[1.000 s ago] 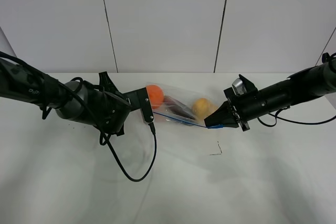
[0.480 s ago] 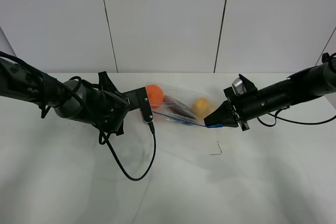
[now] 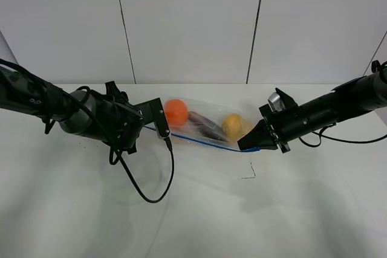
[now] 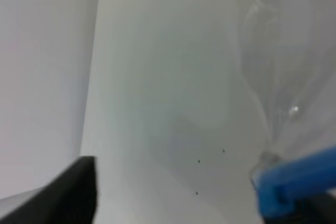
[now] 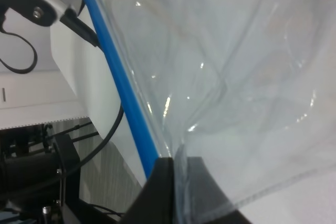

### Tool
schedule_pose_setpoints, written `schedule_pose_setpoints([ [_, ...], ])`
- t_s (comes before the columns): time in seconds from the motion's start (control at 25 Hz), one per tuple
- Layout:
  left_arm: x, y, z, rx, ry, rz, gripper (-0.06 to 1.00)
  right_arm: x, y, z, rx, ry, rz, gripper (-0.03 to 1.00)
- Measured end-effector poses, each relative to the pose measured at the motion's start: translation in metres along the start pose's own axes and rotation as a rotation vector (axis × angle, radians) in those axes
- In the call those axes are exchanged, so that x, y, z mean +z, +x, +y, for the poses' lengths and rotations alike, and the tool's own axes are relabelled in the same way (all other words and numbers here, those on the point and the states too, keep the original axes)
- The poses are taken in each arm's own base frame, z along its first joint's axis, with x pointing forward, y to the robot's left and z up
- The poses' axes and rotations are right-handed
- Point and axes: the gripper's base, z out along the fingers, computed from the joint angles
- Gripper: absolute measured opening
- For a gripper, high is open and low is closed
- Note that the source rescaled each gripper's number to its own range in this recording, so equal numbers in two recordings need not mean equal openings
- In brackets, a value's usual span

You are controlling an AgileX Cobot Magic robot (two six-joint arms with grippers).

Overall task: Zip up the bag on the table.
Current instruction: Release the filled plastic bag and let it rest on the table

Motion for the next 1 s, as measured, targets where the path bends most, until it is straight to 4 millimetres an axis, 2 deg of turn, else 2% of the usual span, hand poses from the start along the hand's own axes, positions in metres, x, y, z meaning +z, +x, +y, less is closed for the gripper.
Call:
schedule_pose_setpoints([
  [0.08,0.0,0.0007,0.0009,-0.005,-0.011,0.007,0.79,0.0,0.0001,-0.0001,0.0,0.001,0.001,0.0],
  [0.2,-0.0001,0.0015,0.0028,0.004,-0.031,0.016,0.82,0.0,0.0002,-0.0001,-0.001,0.001,0.002,0.0],
  [1.0,-0.0006,0.009,0.0047,-0.067,-0.056,0.096,0.82,0.0,0.0003,0.0001,-0.001,-0.001,0.003,0.0],
])
